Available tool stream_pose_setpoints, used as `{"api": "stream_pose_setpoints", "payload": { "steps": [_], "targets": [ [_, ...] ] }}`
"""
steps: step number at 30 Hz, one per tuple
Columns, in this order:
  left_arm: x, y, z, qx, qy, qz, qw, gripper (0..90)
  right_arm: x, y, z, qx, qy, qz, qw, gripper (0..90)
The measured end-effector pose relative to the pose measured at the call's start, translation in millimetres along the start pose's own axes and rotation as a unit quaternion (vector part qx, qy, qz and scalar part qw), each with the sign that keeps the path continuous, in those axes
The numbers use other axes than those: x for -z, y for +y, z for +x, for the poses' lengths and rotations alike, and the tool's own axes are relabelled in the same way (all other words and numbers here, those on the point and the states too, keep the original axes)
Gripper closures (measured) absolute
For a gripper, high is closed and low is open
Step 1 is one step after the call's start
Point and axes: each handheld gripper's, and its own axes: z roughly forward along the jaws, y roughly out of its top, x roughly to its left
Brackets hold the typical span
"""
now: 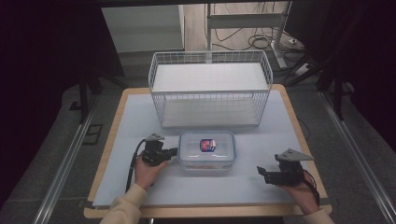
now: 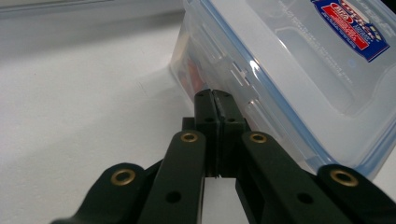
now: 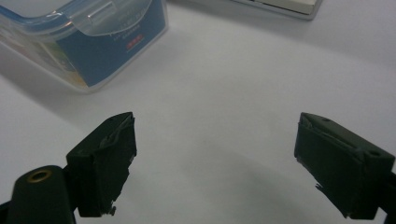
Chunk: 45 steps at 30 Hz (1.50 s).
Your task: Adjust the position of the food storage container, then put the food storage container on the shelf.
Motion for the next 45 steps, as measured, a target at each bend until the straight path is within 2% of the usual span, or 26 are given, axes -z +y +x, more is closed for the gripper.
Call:
{"api": "stream_pose_setpoints", "payload": {
  "steps": [4, 5, 10, 11, 13, 14, 15, 16, 17, 18, 19, 20, 21, 22, 23, 26, 27, 29, 31, 33, 40, 43, 45],
  "targets": [
    [5.4, 1.0, 3.7, 0.005, -0.001, -0.008, 1.0, 89.7, 0.6, 2.3, 0.7, -0.006, 0.008, 0.0, 0.9999, 12.2],
    [12.2, 1.8, 6.6, 0.01, 0.0, -0.018, 0.9998, 89.7, 2.3, 4.1, 0.9, -0.021, 0.017, -0.008, 0.9996, 12.2],
    [28.0, 1.0, 9.3, 0.016, 0.003, -0.041, 0.999, 86.7, 3.7, 8.1, 0.0, -0.042, 0.03, -0.023, 0.9984, 12.1],
    [29.7, 0.7, 9.5, 0.015, 0.001, -0.039, 0.9991, 85.3, 3.5, 9.0, -0.2, -0.043, 0.033, -0.022, 0.9983, 12.5],
    [31.6, -0.3, 8.0, 0.016, 0.006, -0.035, 0.9992, 75.5, 3.5, 12.0, 0.7, -0.04, 0.04, -0.018, 0.9982, 14.6],
    [31.6, -0.3, 8.0, 0.016, 0.006, -0.035, 0.9992, 67.4, 3.5, 12.0, 0.7, -0.04, 0.04, -0.018, 0.9982, 14.6],
    [35.1, -1.0, 7.0, 0.02, 0.018, -0.043, 0.9987, 58.9, 3.3, 16.5, 2.4, -0.04, 0.044, -0.012, 0.9982, 14.7],
    [35.1, -1.0, 7.0, 0.02, 0.018, -0.043, 0.9987, 53.6, 3.0, 19.3, 3.0, -0.038, 0.05, -0.008, 0.998, 14.7],
    [38.4, 0.1, 10.2, 0.033, -0.001, -0.04, 0.9986, 48.9, 2.7, 23.2, 3.8, -0.04, 0.055, -0.005, 0.9977, 14.4],
    [39.9, 0.8, 11.6, 0.04, -0.007, -0.039, 0.9984, 46.3, 2.6, 25.8, 4.2, -0.044, 0.06, -0.003, 0.9972, 14.0],
    [39.9, 0.8, 11.6, 0.04, -0.007, -0.039, 0.9984, 42.1, 2.6, 25.8, 4.2, -0.044, 0.06, -0.003, 0.9972, 14.0],
    [41.3, 1.7, 12.5, 0.047, -0.011, -0.041, 0.998, 42.1, 2.3, 29.3, 3.7, -0.051, 0.068, -0.003, 0.9964, 13.9],
    [41.9, 2.3, 12.7, 0.048, -0.012, -0.04, 0.998, 34.9, 1.2, 36.0, 2.4, -0.066, 0.082, -0.002, 0.9944, 13.3],
    [42.2, 2.9, 12.9, 0.048, -0.012, -0.04, 0.998, 34.9, 1.2, 36.0, 2.4, -0.066, 0.082, -0.002, 0.9944, 13.3],
    [41.6, 3.8, 12.5, 0.054, -0.018, -0.039, 0.9976, 30.1, -1.2, 41.4, 1.7, -0.07, 0.089, 0.001, 0.9936, 12.8],
    [40.6, 4.2, 12.0, 0.059, -0.023, -0.038, 0.9973, 27.2, -4.8, 44.8, 1.5, -0.076, 0.099, 0.0, 0.9922, 11.5],
    [39.2, 5.1, 11.9, 0.059, -0.031, -0.034, 0.9972, 26.3, -6.4, 45.8, 1.5, -0.077, 0.1, 0.0, 0.992, 11.5],
    [38.5, 5.9, 11.5, 0.06, -0.033, -0.034, 0.9971, 25.1, -9.2, 49.8, 2.6, -0.077, 0.099, 0.001, 0.9921, 11.4],
    [36.0, 8.0, 11.5, 0.075, -0.049, -0.036, 0.9953, 23.8, -10.4, 54.1, 3.7, -0.076, 0.102, -0.002, 0.9919, 11.4],
    [33.0, 9.7, 11.6, 0.082, -0.051, -0.034, 0.9947, 21.9, -11.1, 59.0, 4.7, -0.073, 0.102, -0.004, 0.9921, 11.4],
    [23.9, 16.6, 3.2, 0.076, -0.058, -0.025, 0.9951, 19.5, -16.2, 66.9, 7.6, -0.074, 0.103, 0.003, 0.992, 12.0],
    [16.3, 18.5, 0.9, 0.079, -0.067, -0.017, 0.9945, 18.9, -16.5, 68.5, 8.2, -0.074, 0.103, 0.002, 0.9919, 12.1],
    [11.1, 18.9, 1.3, 0.087, -0.076, -0.011, 0.9933, 18.7, -16.0, 69.8, 8.5, -0.076, 0.103, 0.0, 0.9918, 12.2]
  ]
}}
